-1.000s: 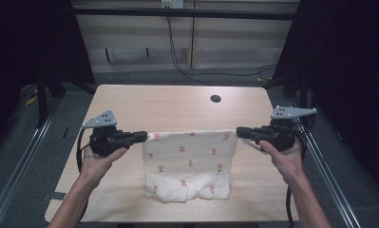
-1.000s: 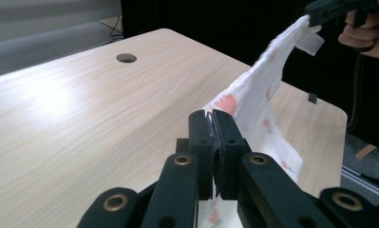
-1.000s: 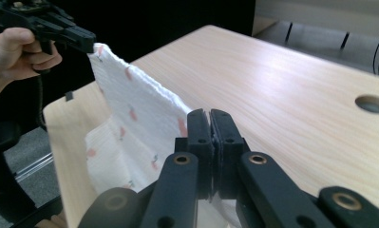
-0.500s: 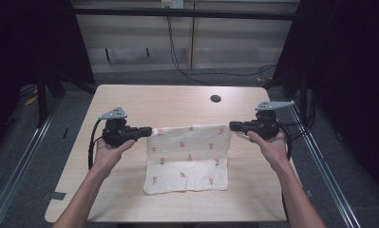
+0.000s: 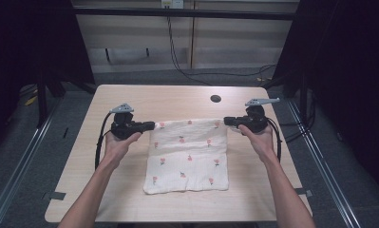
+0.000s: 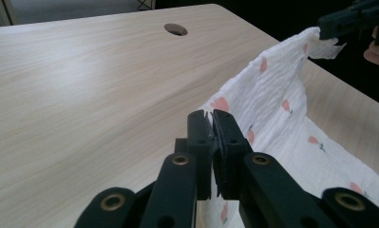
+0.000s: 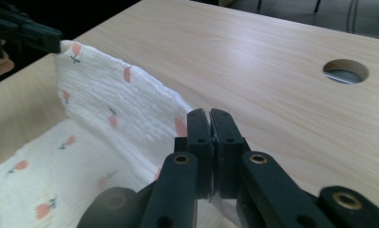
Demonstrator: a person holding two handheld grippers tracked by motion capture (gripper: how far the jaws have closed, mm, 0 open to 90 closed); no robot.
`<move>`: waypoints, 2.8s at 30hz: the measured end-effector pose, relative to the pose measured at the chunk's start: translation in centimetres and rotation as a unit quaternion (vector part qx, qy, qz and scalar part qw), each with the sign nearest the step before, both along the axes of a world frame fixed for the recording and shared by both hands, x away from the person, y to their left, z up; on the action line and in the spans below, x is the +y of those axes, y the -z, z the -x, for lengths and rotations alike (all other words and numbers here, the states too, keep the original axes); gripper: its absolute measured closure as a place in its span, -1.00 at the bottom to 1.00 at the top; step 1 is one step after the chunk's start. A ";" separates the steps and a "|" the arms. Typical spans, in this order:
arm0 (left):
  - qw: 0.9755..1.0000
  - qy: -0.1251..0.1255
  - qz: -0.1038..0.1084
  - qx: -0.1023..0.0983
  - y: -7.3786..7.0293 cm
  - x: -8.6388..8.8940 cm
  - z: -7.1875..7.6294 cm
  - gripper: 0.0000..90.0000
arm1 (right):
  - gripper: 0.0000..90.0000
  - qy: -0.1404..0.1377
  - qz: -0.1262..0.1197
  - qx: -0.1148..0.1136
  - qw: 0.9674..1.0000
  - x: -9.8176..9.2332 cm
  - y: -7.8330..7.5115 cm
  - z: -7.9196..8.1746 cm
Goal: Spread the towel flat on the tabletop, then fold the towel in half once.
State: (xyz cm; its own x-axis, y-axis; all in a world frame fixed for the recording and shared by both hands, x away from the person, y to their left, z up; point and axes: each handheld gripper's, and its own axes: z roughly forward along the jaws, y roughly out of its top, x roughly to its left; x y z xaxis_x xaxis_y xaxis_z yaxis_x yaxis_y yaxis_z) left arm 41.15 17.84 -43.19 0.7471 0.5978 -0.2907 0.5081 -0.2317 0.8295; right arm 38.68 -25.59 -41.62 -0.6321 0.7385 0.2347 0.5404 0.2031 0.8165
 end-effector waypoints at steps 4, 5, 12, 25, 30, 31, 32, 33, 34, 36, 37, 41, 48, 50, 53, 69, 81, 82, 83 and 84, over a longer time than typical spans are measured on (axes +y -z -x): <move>1.000 -0.022 -0.015 0.010 0.2 -0.2 -1.0 0.49 | 0.55 0.043 0.030 -0.006 0.999 -0.1 0.4 -0.9; 0.999 -0.028 -0.014 0.012 0.3 -0.1 -1.0 0.43 | 0.44 0.057 0.033 -0.006 0.998 -0.1 0.4 -1.0; 0.999 -0.018 -0.041 -0.001 0.4 0.7 0.6 0.41 | 0.27 0.054 0.031 -0.003 0.998 -0.9 0.2 0.1; 0.998 0.014 -0.063 0.025 3.5 1.1 5.4 0.53 | 0.32 -0.013 0.060 0.039 0.997 1.0 3.9 6.9; 0.992 0.067 -0.094 0.044 4.9 0.6 7.3 0.56 | 0.37 -0.023 0.090 0.052 0.994 1.7 5.9 8.1; 0.991 0.074 -0.098 0.046 5.1 0.6 7.6 0.56 | 0.38 -0.025 0.091 0.057 0.994 1.8 6.3 8.4; 0.991 0.078 -0.100 0.049 5.4 0.5 7.9 0.55 | 0.38 -0.030 0.092 0.058 0.994 1.9 6.5 8.4; 0.989 0.080 -0.114 0.044 5.7 0.5 8.2 0.54 | 0.38 -0.034 0.095 0.056 0.993 2.1 6.7 8.5; 0.989 0.083 -0.110 0.048 6.0 0.4 8.3 0.54 | 0.39 -0.040 0.099 0.053 0.993 2.3 7.1 8.6; 0.989 0.080 -0.119 0.042 6.3 0.3 8.2 0.53 | 0.38 -0.038 0.109 0.058 0.992 2.7 7.6 8.5; 0.989 0.079 -0.116 0.042 6.4 0.2 8.1 0.52 | 0.36 -0.035 0.118 0.059 0.991 3.0 7.9 8.5; 0.992 0.065 -0.104 0.035 6.7 0.1 8.0 0.55 | 0.50 -0.029 0.153 0.036 0.987 3.6 8.1 8.9; 0.991 0.073 -0.100 0.044 7.2 -0.4 7.7 0.52 | 0.98 -0.022 0.155 0.031 0.987 3.0 8.1 10.0; 0.991 0.069 -0.110 0.034 7.1 -0.6 7.9 0.56 | 1.00 -0.024 0.152 0.044 0.987 2.9 8.0 10.1; 0.989 0.073 -0.121 0.033 7.0 -0.7 8.2 0.56 | 1.00 -0.028 0.130 0.061 0.989 2.4 8.0 10.2; 0.982 0.111 -0.142 0.060 6.3 -0.2 11.4 0.89 | 1.00 -0.059 0.114 0.084 0.988 1.7 7.8 13.7; 0.989 0.074 -0.106 0.066 5.6 0.2 9.1 0.54 | 0.62 -0.021 0.078 0.049 0.996 -0.1 5.5 10.9; 0.989 0.072 -0.107 0.067 5.5 0.3 9.0 0.53 | 0.62 -0.016 0.075 0.045 0.996 -0.3 5.3 10.5; 0.990 0.069 -0.100 0.069 5.5 0.4 9.0 0.50 | 0.61 -0.010 0.069 0.044 0.997 -0.5 5.1 10.0; 0.990 0.069 -0.097 0.070 5.4 0.5 8.9 0.48 | 0.61 -0.006 0.067 0.043 0.997 -0.6 4.9 9.6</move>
